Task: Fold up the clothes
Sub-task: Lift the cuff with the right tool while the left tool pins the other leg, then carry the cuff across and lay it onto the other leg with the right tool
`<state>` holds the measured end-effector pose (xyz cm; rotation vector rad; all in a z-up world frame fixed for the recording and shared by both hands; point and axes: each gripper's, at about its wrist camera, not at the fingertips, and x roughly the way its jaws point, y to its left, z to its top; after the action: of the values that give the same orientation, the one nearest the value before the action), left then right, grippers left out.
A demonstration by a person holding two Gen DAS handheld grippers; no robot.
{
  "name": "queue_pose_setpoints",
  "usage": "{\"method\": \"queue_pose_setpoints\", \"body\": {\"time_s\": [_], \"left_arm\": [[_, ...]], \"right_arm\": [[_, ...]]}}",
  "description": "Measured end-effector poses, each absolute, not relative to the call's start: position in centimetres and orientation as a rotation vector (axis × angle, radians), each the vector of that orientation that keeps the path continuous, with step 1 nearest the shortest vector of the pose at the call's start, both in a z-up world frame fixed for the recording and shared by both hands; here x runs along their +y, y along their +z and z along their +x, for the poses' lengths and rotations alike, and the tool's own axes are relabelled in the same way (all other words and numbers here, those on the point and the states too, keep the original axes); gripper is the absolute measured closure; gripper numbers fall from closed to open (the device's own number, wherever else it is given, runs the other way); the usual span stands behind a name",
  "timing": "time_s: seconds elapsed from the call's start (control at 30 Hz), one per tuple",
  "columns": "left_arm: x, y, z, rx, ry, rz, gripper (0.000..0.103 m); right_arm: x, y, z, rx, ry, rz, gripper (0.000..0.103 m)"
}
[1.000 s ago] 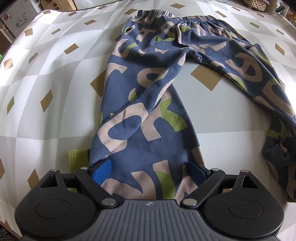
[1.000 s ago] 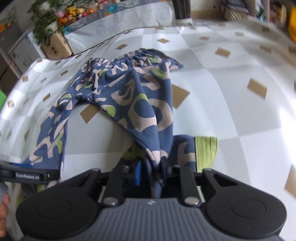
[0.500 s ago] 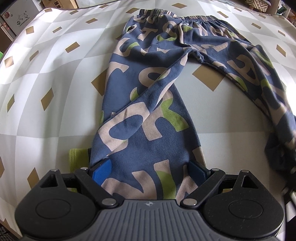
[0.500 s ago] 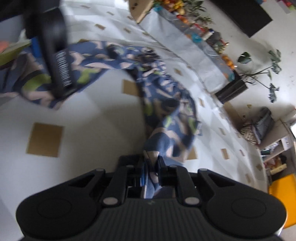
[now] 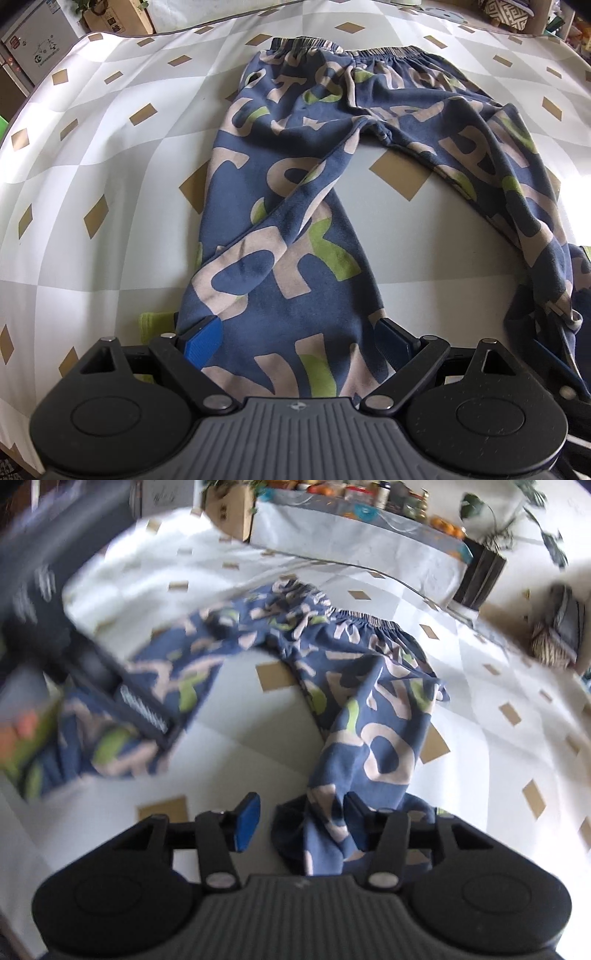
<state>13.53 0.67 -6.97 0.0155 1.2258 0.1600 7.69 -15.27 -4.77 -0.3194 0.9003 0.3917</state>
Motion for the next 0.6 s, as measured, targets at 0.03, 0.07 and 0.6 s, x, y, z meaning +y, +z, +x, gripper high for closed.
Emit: {"method": "queue_pose_setpoints", "body": {"time_s": [0.03, 0.07, 0.6], "left_arm": [[0.6, -6.9, 13.5, 1.224, 0.159, 0.016, 0.013], [0.6, -6.8, 13.6, 1.223, 0.158, 0.017, 0.013], [0.2, -6.8, 13.6, 1.224, 0.152, 0.015, 0.013]], "right_arm": [[-15.7, -4.1, 7.7, 0.908, 0.396, -0.283, 0.052], [-16.3, -3.6, 7.9, 0.921, 0.393, -0.243, 0.051], [-26.6, -4.6, 13.9, 1.080, 0.092, -0.007, 0.045]]}}
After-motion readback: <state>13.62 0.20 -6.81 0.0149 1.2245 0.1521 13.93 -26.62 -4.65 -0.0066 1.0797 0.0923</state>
